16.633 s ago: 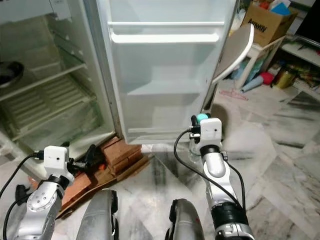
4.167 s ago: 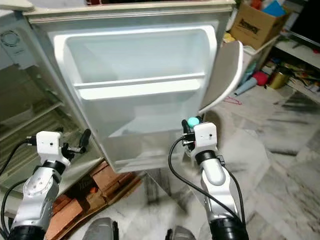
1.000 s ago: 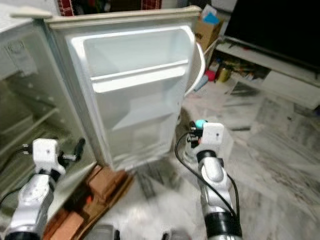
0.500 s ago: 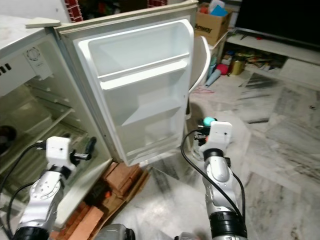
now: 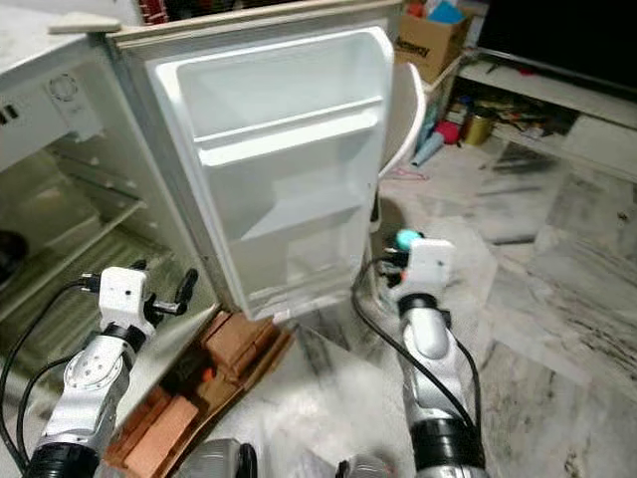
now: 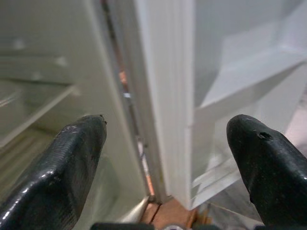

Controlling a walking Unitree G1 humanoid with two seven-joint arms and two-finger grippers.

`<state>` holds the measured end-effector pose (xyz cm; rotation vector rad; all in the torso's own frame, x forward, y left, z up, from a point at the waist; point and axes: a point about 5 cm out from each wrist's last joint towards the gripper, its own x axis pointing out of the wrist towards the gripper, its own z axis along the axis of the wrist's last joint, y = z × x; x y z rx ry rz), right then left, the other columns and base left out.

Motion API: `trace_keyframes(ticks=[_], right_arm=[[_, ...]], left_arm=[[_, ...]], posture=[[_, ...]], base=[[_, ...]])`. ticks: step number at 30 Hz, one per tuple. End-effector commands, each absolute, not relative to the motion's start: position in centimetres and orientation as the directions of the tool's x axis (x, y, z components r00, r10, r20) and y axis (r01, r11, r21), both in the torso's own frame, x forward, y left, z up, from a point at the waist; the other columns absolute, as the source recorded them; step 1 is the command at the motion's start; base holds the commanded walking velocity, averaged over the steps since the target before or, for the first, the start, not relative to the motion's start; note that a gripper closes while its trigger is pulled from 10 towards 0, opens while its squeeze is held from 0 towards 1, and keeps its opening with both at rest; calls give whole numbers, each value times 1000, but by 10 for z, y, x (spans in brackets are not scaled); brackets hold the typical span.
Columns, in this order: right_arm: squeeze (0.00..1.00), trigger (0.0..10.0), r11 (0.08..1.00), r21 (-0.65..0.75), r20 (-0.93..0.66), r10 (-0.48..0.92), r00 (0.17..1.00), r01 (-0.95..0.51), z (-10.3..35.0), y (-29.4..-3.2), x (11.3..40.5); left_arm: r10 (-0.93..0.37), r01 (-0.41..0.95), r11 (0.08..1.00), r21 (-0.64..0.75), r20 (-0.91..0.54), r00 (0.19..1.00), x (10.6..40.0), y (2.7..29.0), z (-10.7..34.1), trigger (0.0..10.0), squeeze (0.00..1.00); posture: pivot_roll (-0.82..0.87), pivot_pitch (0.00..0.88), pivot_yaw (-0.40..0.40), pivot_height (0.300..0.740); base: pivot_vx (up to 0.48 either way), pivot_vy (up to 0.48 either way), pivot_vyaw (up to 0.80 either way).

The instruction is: Restocking fridge

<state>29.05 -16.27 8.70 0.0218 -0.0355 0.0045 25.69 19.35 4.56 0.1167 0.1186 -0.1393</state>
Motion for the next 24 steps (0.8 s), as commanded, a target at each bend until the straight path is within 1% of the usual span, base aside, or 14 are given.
trace_keyframes(ticks=[1, 9, 15, 24], right_arm=[[0, 10000, 1000, 14, 77, 6, 997, -7, 97, -163, 294], [0, 10000, 1000, 2, 81, 27, 996, -27, 98, -163, 293], [0, 10000, 1000, -4, 68, 29, 997, -28, 96, -166, 291], [0, 10000, 999, -11, 61, 48, 997, -48, 96, -163, 293]], left_arm=[[-119, 134, 983, 122, -118, 986, 254, 198, 47, 10000, 0], [-119, 134, 985, 110, -125, 985, 252, 198, 44, 10000, 0], [-125, 137, 985, 101, -123, 985, 253, 195, 44, 10000, 0], [-119, 133, 985, 106, -128, 985, 249, 197, 43, 10000, 0]], posture=[[56, 0, -6, 740], [42, 4, -14, 740], [40, 8, -21, 740], [59, 16, -33, 740]], base=[[270, 0, 556], [300, 0, 464], [316, 0, 0], [334, 0, 0]])
